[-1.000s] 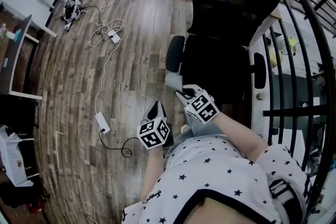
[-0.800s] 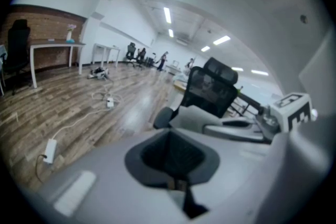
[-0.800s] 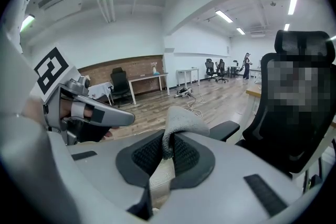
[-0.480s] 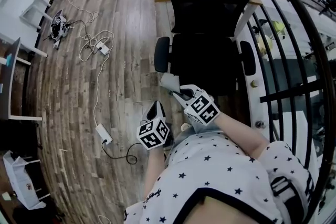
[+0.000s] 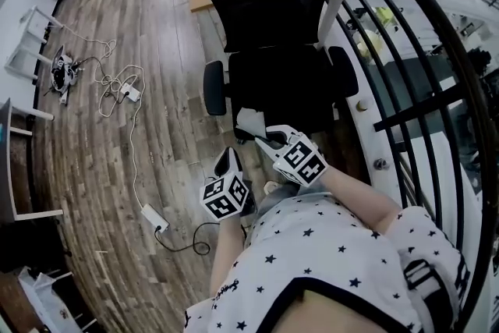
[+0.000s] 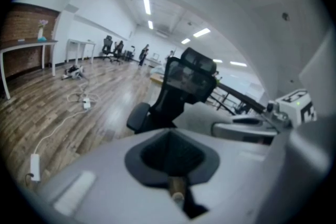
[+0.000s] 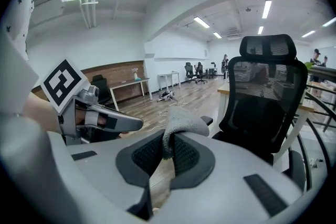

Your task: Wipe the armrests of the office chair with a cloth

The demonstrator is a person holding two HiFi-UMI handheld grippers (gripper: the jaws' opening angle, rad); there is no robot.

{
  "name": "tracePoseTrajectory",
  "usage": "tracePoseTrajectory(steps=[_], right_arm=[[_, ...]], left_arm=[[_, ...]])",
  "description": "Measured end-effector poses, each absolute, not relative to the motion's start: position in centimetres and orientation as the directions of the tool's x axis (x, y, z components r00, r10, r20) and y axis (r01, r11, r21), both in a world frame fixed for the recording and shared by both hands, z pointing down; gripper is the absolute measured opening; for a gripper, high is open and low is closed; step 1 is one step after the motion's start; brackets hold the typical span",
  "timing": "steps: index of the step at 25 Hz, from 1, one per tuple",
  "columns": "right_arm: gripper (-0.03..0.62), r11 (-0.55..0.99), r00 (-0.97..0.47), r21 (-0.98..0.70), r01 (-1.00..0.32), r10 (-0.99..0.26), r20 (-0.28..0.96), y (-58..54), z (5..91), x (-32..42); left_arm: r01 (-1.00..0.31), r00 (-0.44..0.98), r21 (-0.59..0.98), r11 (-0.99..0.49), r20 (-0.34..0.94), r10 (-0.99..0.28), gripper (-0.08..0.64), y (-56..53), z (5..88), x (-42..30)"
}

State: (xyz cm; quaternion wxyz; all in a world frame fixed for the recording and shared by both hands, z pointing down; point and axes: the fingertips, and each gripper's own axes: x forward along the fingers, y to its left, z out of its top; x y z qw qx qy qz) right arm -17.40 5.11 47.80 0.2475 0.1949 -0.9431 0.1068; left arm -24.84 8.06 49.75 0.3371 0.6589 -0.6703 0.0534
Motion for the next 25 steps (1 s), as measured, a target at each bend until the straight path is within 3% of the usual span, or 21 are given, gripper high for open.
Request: tracePoseTrajectory(steps=[9, 25], right_arm=[[0.031, 0.860, -0.773, -0.111, -0.498, -0.383, 0.506, 3.2, 47.6, -11.9], [0.031, 0.850, -0.790, -0.137, -0.510, -0.399, 0.466, -5.3, 46.1, -2.4]], left_arm=[[-0.931, 0.145, 0.360, 0.066, 0.528, -0.837, 0.006, 5.6, 49.8, -20.6], [-0.936, 0.124, 0.342, 0.091, 0.557, -0.822, 0.006, -0.9, 49.7, -11.6]])
